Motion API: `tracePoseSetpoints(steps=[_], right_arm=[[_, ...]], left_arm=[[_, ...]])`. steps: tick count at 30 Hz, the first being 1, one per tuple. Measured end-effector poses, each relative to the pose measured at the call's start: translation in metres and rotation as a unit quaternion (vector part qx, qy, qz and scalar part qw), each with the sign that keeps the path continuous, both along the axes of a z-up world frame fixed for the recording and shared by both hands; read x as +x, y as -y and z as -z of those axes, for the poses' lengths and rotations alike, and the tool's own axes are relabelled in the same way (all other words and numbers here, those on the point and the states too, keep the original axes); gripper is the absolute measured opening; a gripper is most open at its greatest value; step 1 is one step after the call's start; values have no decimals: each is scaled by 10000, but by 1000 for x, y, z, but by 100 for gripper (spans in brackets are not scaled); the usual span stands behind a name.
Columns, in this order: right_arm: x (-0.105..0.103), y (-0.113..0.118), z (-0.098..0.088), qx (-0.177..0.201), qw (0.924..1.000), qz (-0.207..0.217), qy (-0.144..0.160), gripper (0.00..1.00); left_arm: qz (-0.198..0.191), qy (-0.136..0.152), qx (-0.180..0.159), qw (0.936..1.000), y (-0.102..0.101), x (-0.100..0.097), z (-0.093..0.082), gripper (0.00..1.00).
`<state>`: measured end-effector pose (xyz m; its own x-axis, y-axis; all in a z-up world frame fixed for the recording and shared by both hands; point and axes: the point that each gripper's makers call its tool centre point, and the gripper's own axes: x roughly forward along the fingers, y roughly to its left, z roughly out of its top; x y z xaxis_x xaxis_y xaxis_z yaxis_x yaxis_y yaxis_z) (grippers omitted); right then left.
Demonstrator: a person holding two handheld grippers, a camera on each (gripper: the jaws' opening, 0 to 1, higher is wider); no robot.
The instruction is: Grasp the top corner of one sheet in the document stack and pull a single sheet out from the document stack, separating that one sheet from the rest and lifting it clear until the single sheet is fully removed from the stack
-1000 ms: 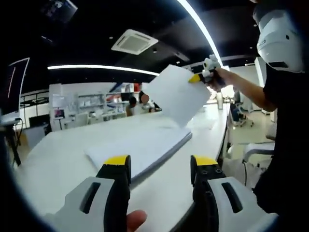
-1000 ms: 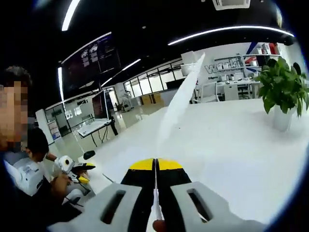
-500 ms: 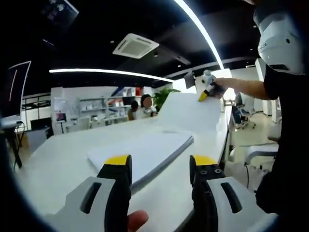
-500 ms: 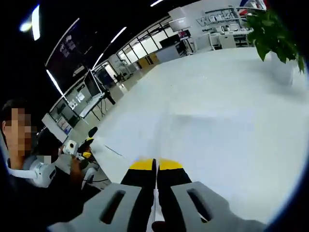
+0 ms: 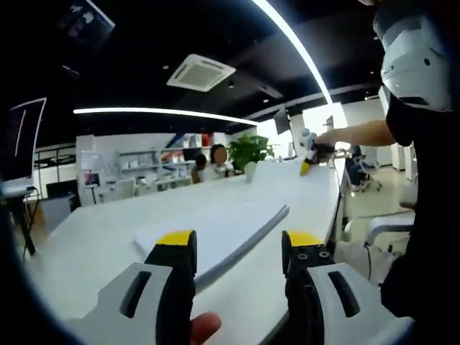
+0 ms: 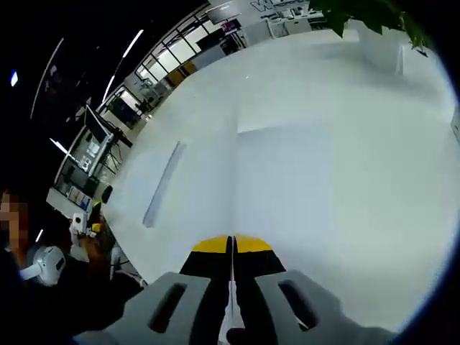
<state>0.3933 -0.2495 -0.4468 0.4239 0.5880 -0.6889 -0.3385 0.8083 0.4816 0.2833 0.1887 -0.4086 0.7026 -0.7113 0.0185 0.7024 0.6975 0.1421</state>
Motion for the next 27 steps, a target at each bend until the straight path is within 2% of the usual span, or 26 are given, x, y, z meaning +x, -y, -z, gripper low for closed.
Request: tracePoseSetpoints(steps=[4,10,16,21,23,27], right_arm=[[4,-1,3,-40,9997,221,108,2],[7,6,12,-134,9994,304,112,2],[5,14,17,-73,9979,642,105,2],[9,15,21,-109,9976,672,147,2],[10,15,25,-257,9979,587,113,2],[10,8,25,-316,9978,570,137,2]], left_arm=[[35,-15,10,10000,2,-1,2,48],[11,-37,15,10000,0,0,3,48],[20,-19,62,10000,0,-1,2,49],[-3,-37,12,10000,-4,-1,1,49],[-19,-57,49,10000,-3,0,2,49],[-9,-70,78,9999,-2,1,3,49]])
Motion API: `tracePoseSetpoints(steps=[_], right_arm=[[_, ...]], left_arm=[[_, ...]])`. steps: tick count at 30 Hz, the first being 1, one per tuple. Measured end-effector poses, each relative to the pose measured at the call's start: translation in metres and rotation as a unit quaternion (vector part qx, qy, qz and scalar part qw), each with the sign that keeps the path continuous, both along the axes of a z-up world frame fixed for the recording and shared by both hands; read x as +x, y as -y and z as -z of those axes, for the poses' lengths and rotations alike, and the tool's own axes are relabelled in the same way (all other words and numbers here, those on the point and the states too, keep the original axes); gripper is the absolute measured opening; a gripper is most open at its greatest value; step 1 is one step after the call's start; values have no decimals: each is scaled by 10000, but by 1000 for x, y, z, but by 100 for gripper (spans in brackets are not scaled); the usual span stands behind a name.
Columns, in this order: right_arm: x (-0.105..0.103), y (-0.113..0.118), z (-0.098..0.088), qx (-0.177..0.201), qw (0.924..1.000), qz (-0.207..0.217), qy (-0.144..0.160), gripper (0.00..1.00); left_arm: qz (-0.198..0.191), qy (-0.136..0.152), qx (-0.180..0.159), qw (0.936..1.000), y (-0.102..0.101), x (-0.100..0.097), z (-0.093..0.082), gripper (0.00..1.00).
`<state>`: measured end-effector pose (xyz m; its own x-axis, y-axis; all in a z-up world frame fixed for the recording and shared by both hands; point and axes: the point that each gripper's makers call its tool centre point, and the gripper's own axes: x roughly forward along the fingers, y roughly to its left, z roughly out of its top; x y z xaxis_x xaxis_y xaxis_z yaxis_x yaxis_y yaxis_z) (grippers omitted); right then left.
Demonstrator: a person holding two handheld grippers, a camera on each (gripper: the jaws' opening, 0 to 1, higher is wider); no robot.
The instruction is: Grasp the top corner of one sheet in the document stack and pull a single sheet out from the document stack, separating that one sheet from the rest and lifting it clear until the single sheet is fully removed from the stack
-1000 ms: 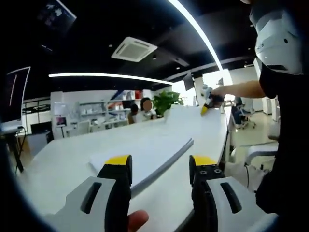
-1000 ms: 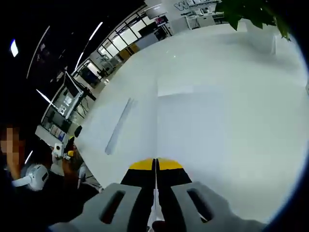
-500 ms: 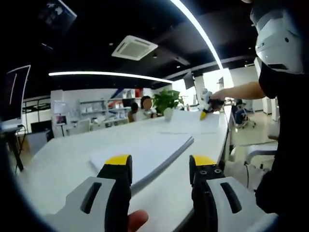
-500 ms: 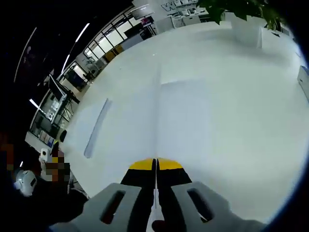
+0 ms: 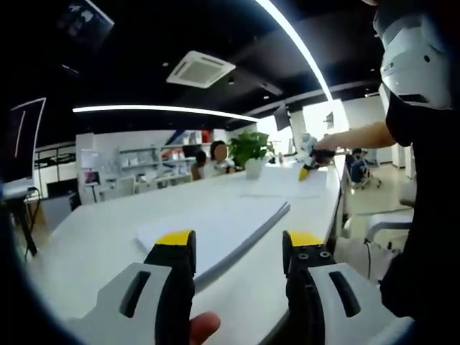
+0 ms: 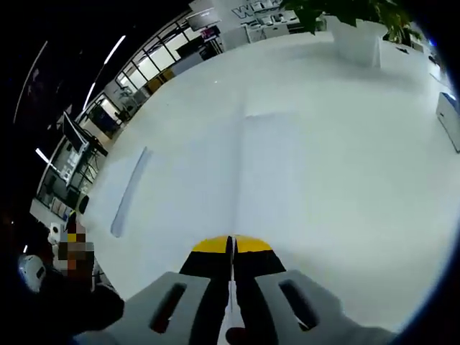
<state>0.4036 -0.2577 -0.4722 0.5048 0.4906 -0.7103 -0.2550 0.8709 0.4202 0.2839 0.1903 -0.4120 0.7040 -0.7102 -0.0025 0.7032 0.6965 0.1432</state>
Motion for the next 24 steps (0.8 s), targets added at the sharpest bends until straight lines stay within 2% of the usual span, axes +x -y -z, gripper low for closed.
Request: tracePoseSetpoints(steps=[3,6,9,13,18,21,23,24], right_arm=[[0,-5,0,-49,10000,-22,58,3],[5,2,2,-174,9998,6,116,7],[7,7,2,-217,9996,81,187,15],[21,32,3,-649,9956,86,675,31],[32,59,4,-991,9904,83,958,42],[47,81,1,-1301,9807,355,1416,53],[55,90,-6,-1320,9741,576,1742,54],[56,93,-6,-1271,9740,655,1759,57]], left_arm=[[16,-8,-1,10000,2,0,1,49],[32,-49,81,9999,3,0,6,49],[39,-74,115,9999,3,0,7,49],[6,-99,145,9998,1,1,9,50],[37,-129,51,9999,4,2,8,50],[48,-133,38,9999,5,2,8,50],[46,-139,44,9999,5,2,8,50],[44,-140,49,9999,4,2,8,50]])
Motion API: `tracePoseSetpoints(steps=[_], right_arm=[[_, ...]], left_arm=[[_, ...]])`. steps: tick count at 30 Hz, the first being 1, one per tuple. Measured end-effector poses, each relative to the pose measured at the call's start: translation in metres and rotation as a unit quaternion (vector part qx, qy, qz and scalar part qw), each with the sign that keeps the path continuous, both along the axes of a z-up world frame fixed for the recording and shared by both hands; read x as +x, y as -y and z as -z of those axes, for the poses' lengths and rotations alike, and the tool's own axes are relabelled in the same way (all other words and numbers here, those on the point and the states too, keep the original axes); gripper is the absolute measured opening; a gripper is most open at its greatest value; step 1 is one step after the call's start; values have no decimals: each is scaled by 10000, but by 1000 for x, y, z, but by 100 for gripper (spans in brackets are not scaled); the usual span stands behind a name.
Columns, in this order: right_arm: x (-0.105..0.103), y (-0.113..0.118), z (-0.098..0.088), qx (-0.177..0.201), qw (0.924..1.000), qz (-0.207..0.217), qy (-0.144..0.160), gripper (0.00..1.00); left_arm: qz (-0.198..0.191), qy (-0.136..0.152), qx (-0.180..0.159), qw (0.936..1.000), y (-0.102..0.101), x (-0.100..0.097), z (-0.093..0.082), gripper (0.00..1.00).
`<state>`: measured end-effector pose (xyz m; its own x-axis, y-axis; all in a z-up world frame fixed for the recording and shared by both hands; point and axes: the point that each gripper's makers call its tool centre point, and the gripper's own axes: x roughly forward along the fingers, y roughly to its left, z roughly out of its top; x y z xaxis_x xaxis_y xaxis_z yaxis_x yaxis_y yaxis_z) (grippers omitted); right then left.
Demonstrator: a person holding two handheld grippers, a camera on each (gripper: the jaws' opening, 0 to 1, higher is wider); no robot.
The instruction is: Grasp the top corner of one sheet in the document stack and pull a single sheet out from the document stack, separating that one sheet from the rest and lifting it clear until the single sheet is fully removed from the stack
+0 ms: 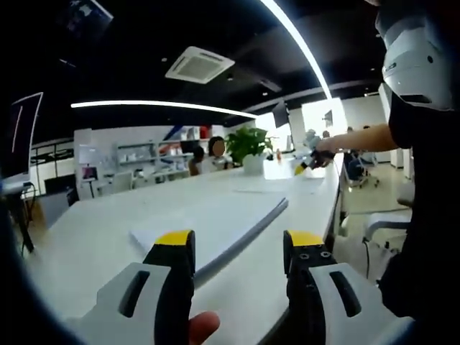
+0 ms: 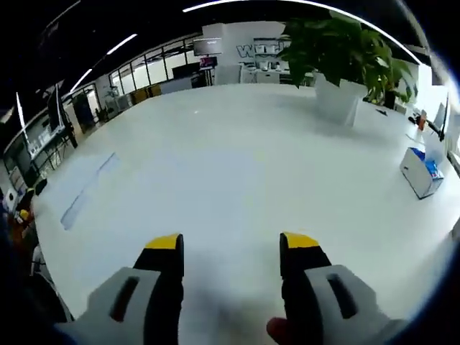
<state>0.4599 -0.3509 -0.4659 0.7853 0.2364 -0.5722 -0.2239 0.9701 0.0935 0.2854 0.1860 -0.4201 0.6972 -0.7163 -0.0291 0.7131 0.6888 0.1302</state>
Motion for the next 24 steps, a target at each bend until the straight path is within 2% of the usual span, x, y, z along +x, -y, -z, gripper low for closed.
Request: tracePoseSetpoints(steps=[2,5,9,11,13,18,22,23,24], right_arm=[[5,7,-6,148,9993,226,264,66],[8,13,-17,221,9965,390,710,70],[3,8,-31,416,9876,714,1335,79],[-1,1,-32,346,9857,702,1492,81],[-6,-12,-33,218,9843,610,1645,83],[-29,-74,-46,54,9778,177,2085,83],[-43,-115,-54,-72,9722,3,2341,82],[-47,-125,-56,-32,9709,-2,2394,82],[-52,-142,-62,206,9655,11,2594,84]], left_arm=[[-5,-5,2,10000,-1,0,0,50],[-17,-15,12,10000,-1,0,1,50],[-61,-21,-29,10000,-2,0,1,50],[-81,-44,-60,9999,-3,0,2,50],[-94,-67,-62,9999,-3,0,2,50],[-164,-57,-54,9998,-8,2,-3,50],[-237,-20,-91,9997,-13,3,-9,50],[-248,-14,-90,9997,-13,4,-9,50],[-273,-20,-88,9996,-15,4,-9,50]])
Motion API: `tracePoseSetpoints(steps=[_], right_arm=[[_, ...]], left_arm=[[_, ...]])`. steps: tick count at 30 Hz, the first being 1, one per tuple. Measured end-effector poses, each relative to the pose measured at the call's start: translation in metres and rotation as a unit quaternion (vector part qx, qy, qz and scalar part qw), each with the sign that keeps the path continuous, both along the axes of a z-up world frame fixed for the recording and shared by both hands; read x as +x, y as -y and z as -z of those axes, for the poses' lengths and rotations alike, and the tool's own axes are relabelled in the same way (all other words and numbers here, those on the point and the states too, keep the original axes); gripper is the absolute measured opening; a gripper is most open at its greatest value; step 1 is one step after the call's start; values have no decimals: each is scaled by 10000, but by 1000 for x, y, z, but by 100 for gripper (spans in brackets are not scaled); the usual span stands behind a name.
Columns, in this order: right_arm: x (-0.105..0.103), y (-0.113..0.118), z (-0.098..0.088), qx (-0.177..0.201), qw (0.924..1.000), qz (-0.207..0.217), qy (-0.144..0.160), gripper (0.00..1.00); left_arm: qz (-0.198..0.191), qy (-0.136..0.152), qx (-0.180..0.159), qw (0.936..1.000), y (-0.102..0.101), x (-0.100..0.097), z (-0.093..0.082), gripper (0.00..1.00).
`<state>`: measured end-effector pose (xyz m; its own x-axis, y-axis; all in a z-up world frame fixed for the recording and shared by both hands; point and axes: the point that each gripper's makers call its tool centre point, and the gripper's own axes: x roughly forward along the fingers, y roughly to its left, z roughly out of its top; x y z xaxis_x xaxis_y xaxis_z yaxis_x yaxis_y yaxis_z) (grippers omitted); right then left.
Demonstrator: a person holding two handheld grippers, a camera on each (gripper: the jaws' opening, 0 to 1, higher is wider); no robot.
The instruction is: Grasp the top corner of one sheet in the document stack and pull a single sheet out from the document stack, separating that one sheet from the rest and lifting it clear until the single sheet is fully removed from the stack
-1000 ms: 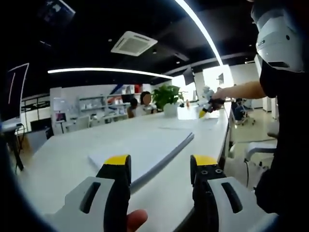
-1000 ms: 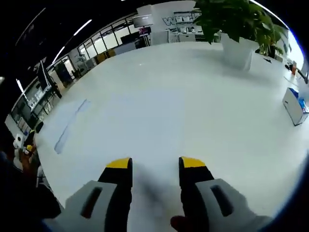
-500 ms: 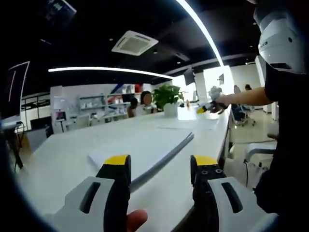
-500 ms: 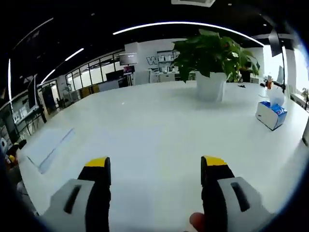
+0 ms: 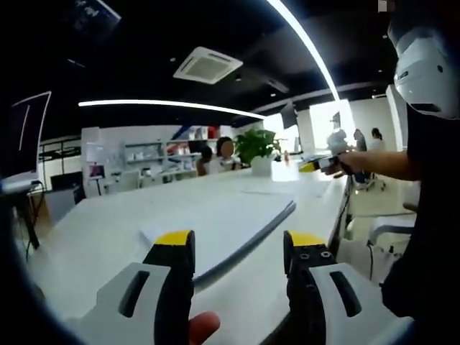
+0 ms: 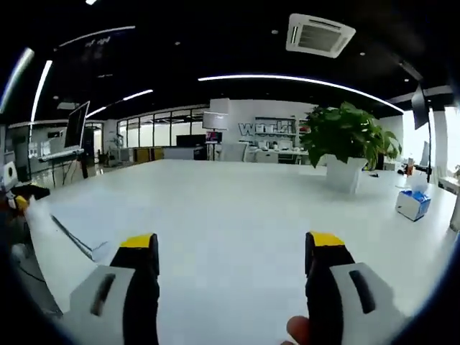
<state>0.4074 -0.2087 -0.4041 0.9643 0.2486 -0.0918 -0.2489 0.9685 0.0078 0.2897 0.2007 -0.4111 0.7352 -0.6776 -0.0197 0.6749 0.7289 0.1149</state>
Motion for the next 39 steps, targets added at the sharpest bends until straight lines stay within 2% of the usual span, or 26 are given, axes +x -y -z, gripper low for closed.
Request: tracePoseSetpoints(steps=[3,6,10,12,14,17,21,25,31,34,35,37,38,39], right_arm=[[-16,-41,-3,111,9993,-253,249,91],[-33,-84,3,39,9984,-475,296,89],[-51,-125,6,-4,9966,-718,413,85],[-59,-144,15,-295,9949,-929,269,82],[-66,-159,17,-492,9929,-1038,297,79],[-72,-174,21,-581,9903,-1237,249,78],[-69,-177,28,-572,9899,-1293,110,73],[-67,-176,29,-632,9899,-1264,145,73],[-67,-181,31,-685,9887,-1316,229,73],[-68,-182,32,-700,9882,-1344,244,73],[-67,-180,32,-688,9883,-1339,258,73],[-67,-180,31,-658,9885,-1332,272,73],[-68,-180,31,-641,9887,-1327,284,73],[-68,-180,31,-632,9888,-1323,288,73]], left_arm=[[-71,-74,-30,9999,-3,2,3,50],[-158,-224,-181,9995,-8,5,6,50],[-450,-593,-446,9962,-19,11,12,50],[-691,-946,-487,9919,-29,15,21,50],[-844,-1048,-435,9899,-38,19,28,50],[-917,-1066,-509,9888,-44,16,28,50],[-868,-1056,-604,9888,-42,13,25,50],[-795,-1085,-514,9896,-37,12,23,50],[-614,-1264,1,9901,-34,15,22,50],[-318,-1030,615,9923,-26,20,9,50],[-266,-1009,852,9909,-24,21,9,50],[-153,-940,1554,9832,-22,25,14,50],[-41,-966,1945,9761,-19,27,20,50],[130,-939,2171,9715,-15,26,23,51]])
